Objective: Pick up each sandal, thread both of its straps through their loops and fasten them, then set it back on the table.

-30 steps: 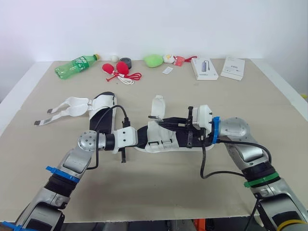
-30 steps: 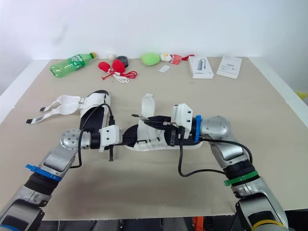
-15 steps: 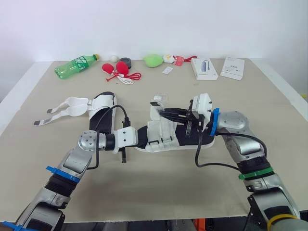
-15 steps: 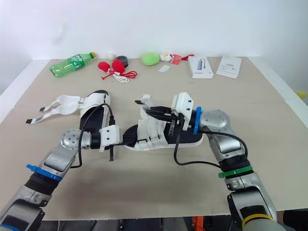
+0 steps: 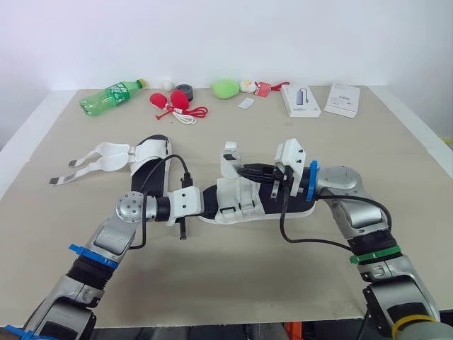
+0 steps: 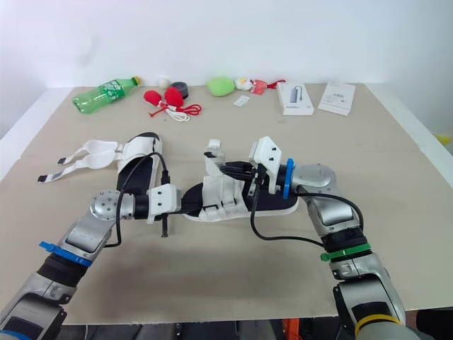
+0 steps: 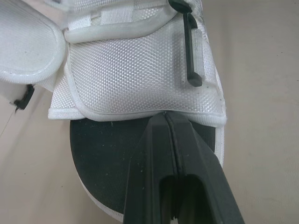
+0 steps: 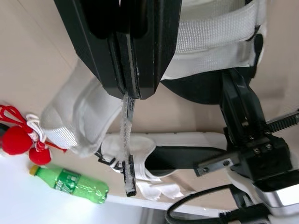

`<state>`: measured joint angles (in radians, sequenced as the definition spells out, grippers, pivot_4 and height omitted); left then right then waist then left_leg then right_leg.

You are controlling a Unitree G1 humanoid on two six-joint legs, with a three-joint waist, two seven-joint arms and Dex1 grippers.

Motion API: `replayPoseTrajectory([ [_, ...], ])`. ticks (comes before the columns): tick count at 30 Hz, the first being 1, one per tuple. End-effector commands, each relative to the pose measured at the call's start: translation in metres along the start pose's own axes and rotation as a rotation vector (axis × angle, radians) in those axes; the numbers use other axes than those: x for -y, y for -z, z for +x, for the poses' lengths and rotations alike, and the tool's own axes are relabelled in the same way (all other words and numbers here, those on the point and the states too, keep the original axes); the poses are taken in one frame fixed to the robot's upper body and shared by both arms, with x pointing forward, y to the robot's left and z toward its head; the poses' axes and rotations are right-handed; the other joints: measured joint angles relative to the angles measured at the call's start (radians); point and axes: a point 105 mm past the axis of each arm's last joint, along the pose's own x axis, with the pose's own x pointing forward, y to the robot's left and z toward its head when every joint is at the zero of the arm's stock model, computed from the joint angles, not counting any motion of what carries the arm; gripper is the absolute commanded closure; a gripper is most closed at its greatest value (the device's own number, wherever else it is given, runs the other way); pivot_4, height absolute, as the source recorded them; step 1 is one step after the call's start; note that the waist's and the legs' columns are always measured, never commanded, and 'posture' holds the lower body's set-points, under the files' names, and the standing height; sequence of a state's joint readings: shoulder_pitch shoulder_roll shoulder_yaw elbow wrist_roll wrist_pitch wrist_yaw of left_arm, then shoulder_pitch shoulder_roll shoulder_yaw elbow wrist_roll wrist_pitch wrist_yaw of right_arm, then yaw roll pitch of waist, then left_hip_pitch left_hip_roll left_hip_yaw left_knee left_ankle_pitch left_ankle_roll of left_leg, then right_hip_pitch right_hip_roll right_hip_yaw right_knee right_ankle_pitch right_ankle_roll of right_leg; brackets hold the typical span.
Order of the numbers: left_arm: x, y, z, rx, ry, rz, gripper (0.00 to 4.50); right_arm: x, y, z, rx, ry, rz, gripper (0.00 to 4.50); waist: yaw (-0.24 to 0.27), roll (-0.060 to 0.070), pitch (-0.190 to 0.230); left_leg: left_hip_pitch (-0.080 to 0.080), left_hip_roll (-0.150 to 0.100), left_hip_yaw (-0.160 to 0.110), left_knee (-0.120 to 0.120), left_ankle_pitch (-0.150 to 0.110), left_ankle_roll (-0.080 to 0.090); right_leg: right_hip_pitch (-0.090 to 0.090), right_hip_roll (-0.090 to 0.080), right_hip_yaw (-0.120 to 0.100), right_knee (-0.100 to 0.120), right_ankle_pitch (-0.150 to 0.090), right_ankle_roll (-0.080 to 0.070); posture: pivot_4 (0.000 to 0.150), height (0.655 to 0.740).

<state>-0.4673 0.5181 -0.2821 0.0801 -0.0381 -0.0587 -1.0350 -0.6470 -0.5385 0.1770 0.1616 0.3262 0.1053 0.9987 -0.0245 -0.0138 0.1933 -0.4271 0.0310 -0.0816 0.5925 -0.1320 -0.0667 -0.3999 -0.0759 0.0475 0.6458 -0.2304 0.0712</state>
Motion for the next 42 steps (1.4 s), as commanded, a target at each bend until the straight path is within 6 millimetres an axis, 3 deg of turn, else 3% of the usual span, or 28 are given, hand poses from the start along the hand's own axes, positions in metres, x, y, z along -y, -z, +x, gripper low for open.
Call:
replayPoseTrajectory([
  [1, 0.011, 0.006, 0.005, -0.025, 0.043, -0.017, 4.5, 0.013, -0.01, -0.01, 0.014, 0.06, -0.035, 4.39, 0.0, 0.0, 0.0, 0.0, 0.0, 0.0, 0.0, 0.0, 0.0, 0.0, 0.0, 0.0, 0.0, 0.0, 0.0, 0.15, 0.74],
  [17, 0.01, 0.006, 0.006, -0.024, 0.04, -0.02, 4.5, 0.017, 0.008, -0.01, -0.029, 0.142, 0.158, 4.39, 0.0, 0.0, 0.0, 0.0, 0.0, 0.0, 0.0, 0.0, 0.0, 0.0, 0.0, 0.0, 0.0, 0.0, 0.0, 0.15, 0.74],
  [21, 0.01, 0.006, 0.006, -0.023, 0.04, -0.021, 4.5, 0.021, 0.006, -0.013, -0.018, 0.17, 0.165, 3.32, 0.0, 0.0, 0.0, -0.001, 0.0, 0.0, 0.0, 0.0, 0.0, 0.0, 0.0, 0.0, 0.0, 0.0, 0.0, 0.15, 0.74],
  [26, 0.009, 0.005, 0.006, -0.023, 0.042, -0.02, 4.5, 0.027, 0.002, -0.016, -0.008, 0.191, 0.114, 0.75, 0.0, 0.0, 0.0, -0.002, 0.0, 0.0, 0.0, 0.0, 0.0, -0.002, 0.0, 0.0, 0.0, 0.0, 0.0, 0.15, 0.74],
  [28, 0.009, 0.005, 0.006, -0.023, 0.044, -0.019, 4.5, 0.028, 0.0, -0.017, -0.008, 0.183, 0.092, 0.04, 0.0, 0.0, 0.0, -0.002, 0.0, 0.0, 0.0, 0.0, 0.0, -0.002, 0.0, 0.0, 0.0, 0.0, 0.0, 0.15, 0.74],
  [34, 0.009, 0.005, 0.007, -0.021, 0.049, -0.019, 4.5, 0.039, -0.015, -0.014, 0.011, 0.179, -0.011, 0.04, 0.0, 0.0, 0.0, -0.002, 0.0, 0.0, 0.0, 0.0, 0.0, -0.002, 0.0, 0.0, 0.0, 0.0, 0.0, 0.15, 0.74],
  [39, 0.009, 0.005, 0.007, -0.021, 0.051, -0.02, 4.5, 0.039, -0.05, -0.004, 0.111, 0.106, -0.038, 0.04, 0.0, 0.0, 0.0, -0.003, 0.0, 0.0, 0.0, 0.0, 0.0, -0.003, 0.0, 0.0, 0.0, 0.0, 0.0, 0.15, 0.74],
  [42, 0.009, 0.005, 0.007, -0.021, 0.049, -0.019, 4.5, 0.036, -0.074, 0.0, 0.194, 0.041, -0.048, 0.83, 0.0, 0.0, 0.0, -0.003, 0.0, 0.0, 0.0, 0.0, 0.0, -0.003, 0.0, 0.0, 0.0, 0.0, 0.0, 0.15, 0.74],
])
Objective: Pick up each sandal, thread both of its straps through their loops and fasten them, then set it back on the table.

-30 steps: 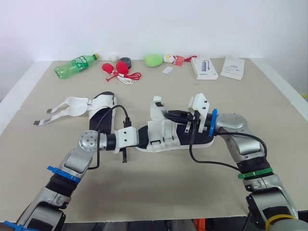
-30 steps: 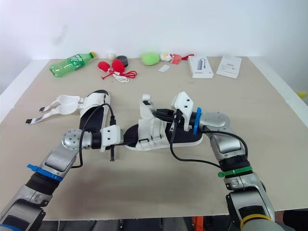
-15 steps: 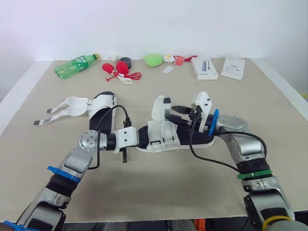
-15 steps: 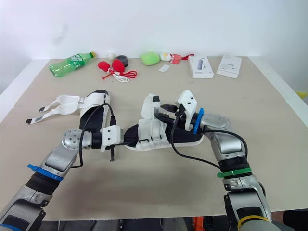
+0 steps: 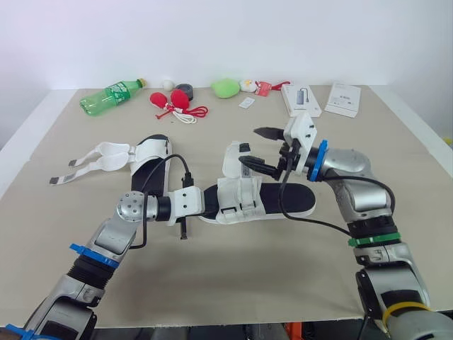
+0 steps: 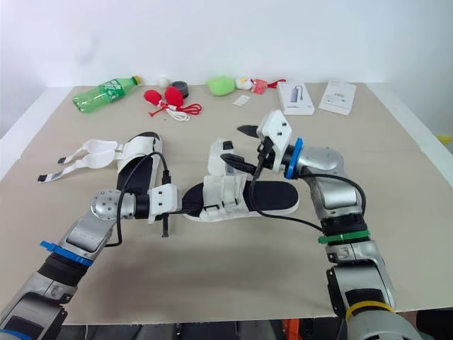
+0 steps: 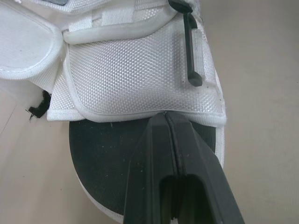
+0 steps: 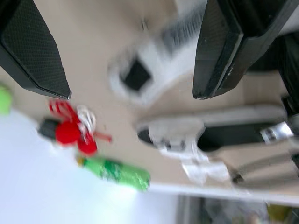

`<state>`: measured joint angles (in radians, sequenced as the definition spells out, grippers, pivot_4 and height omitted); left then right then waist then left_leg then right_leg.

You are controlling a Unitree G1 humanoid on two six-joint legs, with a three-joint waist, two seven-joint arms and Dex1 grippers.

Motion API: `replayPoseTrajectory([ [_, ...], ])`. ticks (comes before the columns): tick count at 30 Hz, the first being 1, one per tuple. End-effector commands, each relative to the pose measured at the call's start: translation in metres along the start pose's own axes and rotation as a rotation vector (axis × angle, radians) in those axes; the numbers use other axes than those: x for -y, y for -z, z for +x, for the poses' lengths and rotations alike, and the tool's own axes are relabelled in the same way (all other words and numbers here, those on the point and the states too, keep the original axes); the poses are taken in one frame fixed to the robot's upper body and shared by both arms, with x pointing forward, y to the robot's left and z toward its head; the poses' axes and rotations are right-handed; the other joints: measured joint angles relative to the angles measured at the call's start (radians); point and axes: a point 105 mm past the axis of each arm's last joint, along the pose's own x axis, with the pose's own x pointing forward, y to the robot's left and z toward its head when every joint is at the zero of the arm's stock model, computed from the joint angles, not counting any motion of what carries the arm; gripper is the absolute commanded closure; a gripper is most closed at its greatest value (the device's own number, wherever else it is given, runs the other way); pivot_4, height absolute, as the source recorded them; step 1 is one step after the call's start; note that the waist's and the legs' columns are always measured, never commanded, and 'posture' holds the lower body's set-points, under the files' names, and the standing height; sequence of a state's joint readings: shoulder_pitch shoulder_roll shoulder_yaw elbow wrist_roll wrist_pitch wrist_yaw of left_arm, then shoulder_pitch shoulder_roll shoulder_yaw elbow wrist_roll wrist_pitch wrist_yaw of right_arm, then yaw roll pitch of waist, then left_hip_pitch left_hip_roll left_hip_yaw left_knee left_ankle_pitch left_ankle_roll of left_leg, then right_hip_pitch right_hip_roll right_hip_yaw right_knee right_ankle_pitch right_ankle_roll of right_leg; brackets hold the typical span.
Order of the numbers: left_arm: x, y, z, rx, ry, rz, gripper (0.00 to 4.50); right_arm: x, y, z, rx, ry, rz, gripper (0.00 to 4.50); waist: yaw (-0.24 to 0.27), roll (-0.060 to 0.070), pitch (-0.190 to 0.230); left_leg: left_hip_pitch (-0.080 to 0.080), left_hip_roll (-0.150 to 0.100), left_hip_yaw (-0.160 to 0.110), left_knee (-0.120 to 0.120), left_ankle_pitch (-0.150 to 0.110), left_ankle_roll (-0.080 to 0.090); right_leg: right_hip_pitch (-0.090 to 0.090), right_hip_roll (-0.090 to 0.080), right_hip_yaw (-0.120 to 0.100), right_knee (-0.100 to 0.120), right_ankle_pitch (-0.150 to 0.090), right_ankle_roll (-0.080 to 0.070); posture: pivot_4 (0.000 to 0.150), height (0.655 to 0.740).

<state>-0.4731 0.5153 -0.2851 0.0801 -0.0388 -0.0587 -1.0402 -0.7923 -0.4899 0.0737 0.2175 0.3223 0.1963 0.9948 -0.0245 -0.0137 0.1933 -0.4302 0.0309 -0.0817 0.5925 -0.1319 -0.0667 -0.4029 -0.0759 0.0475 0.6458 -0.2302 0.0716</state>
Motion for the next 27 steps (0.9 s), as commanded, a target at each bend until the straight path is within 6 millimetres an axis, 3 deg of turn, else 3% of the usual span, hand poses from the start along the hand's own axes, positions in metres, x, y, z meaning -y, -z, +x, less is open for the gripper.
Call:
replayPoseTrajectory([
  [1, 0.009, 0.007, 0.006, -0.025, 0.042, -0.023, 4.5, -0.003, -0.041, 0.002, 0.134, -0.081, -0.045, 1.16, 0.0, 0.0, 0.0, 0.0, 0.0, 0.0, 0.0, 0.0, 0.0, 0.0, 0.0, 0.0, 0.0, 0.0, 0.0, 0.15, 0.74],
  [4, 0.009, 0.007, 0.005, -0.027, 0.042, -0.023, 4.5, -0.027, -0.043, 0.0, 0.105, -0.296, 0.003, 2.66, 0.0, 0.0, 0.0, 0.0, 0.0, 0.0, 0.0, 0.0, 0.0, 0.0, 0.0, 0.0, 0.0, 0.0, 0.0, 0.15, 0.74],
  [5, 0.01, 0.007, 0.005, -0.028, 0.042, -0.023, 4.5, -0.033, -0.038, -0.002, 0.066, -0.351, 0.012, 2.96, 0.001, 0.0, 0.0, 0.0, 0.0, 0.0, 0.0, 0.0, 0.0, 0.0, 0.0, 0.0, 0.0, 0.0, 0.0, 0.15, 0.74],
  [6, 0.01, 0.007, 0.005, -0.027, 0.042, -0.023, 4.5, -0.037, -0.033, -0.003, 0.028, -0.385, 0.014, 3.63, 0.0, 0.0, 0.0, -0.001, 0.0, 0.0, 0.0, 0.0, 0.0, 0.0, 0.0, 0.0, 0.0, 0.0, 0.0, 0.15, 0.74],
  [8, 0.01, 0.007, 0.006, -0.026, 0.044, -0.023, 4.5, -0.04, -0.013, -0.003, -0.099, -0.399, 0.046, 4.44, 0.0, 0.0, 0.0, 0.0, 0.0, 0.0, 0.0, 0.0, 0.0, 0.0, 0.0, 0.0, 0.0, 0.0, 0.0, 0.15, 0.74],
  [11, 0.011, 0.007, 0.006, -0.025, 0.044, -0.025, 4.5, -0.037, 0.005, -0.004, -0.207, -0.396, 0.047, 4.48, 0.0, 0.0, 0.0, 0.0, 0.0, 0.0, 0.0, 0.0, 0.0, -0.001, 0.0, 0.0, 0.0, 0.0, 0.0, 0.15, 0.74],
  [18, 0.013, 0.007, 0.006, -0.024, 0.046, -0.027, 4.5, -0.018, 0.016, 0.005, -0.29, -0.332, 0.034, 4.48, 0.001, 0.0, 0.0, -0.003, 0.0, 0.0, 0.0, 0.0, 0.0, -0.003, 0.0, 0.0, 0.0, 0.001, 0.0, 0.15, 0.74],
  [27, 0.015, 0.007, 0.006, -0.025, 0.044, -0.026, 4.5, -0.006, 0.041, 0.002, -0.447, -0.287, -0.016, 4.48, 0.0, 0.0, 0.0, -0.003, 0.0, 0.0, 0.0, 0.0, 0.0, -0.004, 0.0, 0.0, 0.0, 0.0, 0.001, 0.15, 0.74],
])
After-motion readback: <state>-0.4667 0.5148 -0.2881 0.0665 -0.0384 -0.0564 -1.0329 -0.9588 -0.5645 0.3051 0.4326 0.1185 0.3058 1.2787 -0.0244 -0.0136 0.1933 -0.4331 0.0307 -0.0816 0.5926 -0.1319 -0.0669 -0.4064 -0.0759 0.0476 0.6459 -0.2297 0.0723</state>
